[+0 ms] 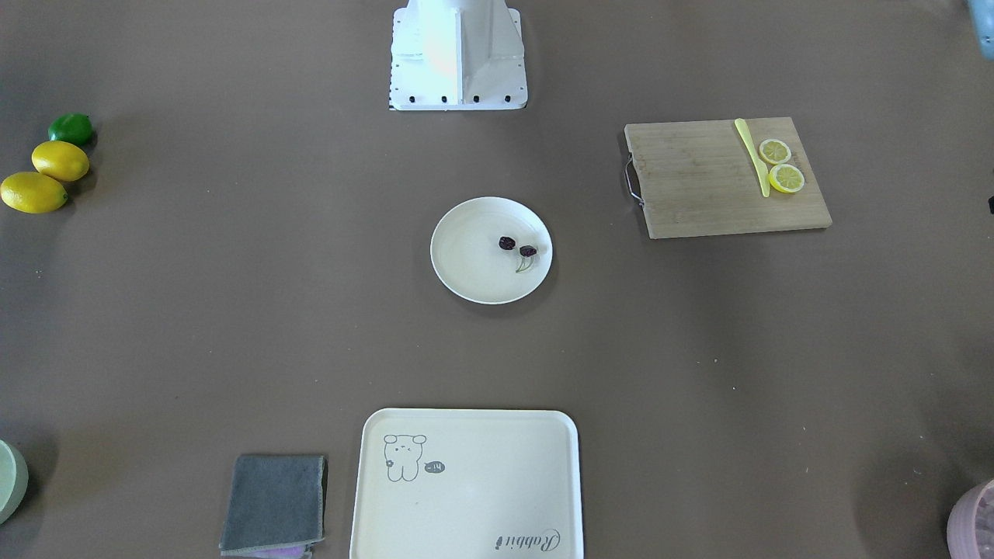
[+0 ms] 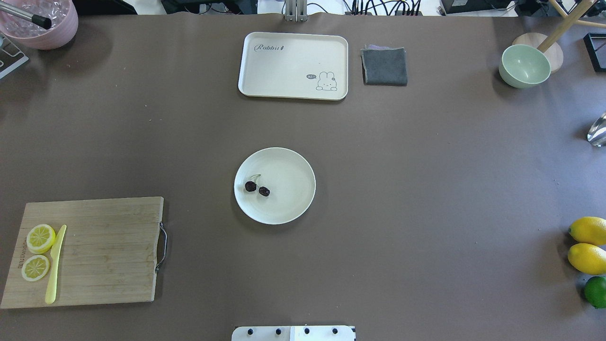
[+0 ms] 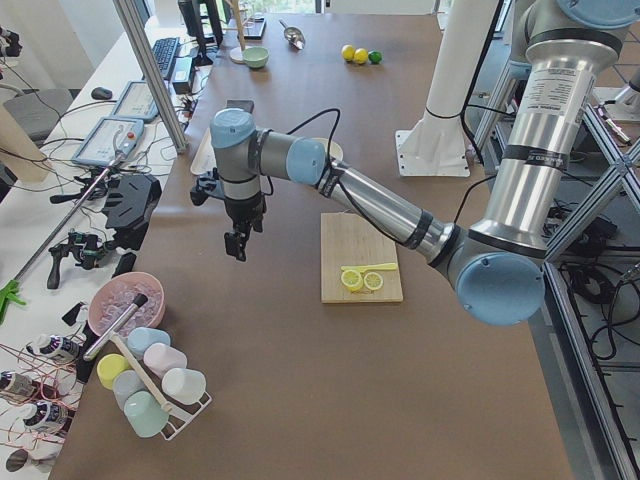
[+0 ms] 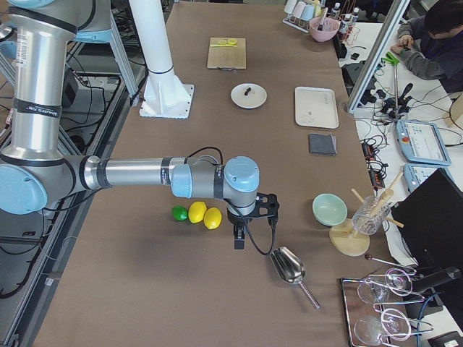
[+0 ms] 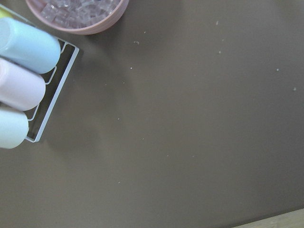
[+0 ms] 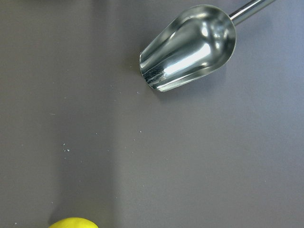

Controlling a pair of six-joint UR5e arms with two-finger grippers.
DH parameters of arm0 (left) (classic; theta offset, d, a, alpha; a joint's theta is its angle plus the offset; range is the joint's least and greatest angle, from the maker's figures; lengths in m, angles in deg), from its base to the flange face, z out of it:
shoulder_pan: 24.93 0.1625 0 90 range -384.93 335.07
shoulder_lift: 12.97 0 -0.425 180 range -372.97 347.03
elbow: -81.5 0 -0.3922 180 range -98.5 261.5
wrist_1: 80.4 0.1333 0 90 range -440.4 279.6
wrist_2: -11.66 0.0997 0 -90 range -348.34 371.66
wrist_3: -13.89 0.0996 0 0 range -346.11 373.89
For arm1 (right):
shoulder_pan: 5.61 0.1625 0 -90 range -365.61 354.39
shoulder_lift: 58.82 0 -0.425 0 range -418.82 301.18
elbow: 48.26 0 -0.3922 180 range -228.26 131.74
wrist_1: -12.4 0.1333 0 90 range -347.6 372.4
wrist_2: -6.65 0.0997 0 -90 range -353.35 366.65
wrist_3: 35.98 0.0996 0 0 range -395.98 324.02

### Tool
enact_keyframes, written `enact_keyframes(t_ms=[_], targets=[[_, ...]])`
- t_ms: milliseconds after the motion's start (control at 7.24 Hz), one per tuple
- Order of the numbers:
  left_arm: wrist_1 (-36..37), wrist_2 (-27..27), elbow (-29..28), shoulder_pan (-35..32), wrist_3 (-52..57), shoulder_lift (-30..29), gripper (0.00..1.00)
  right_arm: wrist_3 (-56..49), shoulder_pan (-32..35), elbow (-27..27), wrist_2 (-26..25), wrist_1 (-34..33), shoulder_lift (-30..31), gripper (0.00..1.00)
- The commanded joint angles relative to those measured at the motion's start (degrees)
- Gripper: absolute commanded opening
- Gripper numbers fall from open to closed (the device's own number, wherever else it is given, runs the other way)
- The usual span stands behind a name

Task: Place red cherry on plate

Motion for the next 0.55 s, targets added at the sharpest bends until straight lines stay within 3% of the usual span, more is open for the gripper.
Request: enact_keyframes(t_ms=[0,276,415], targets=[[-6.85,-0.68,-1.14,-3.71,1.33,6.32,0.98,0.01,0.02,0.04,0.0,0.11,0.05,1.0],[-7.24,-9.08,-3.51,-6.44,1.51,9.23,0.98,0.01,0.02,-0.05,0.0,0.2,0.05,1.0],[-8.28,-9.38,-4.91,-6.53,1.25,10.82,0.98,0.01,0.02,-0.05,0.0,0.29,0.05,1.0]])
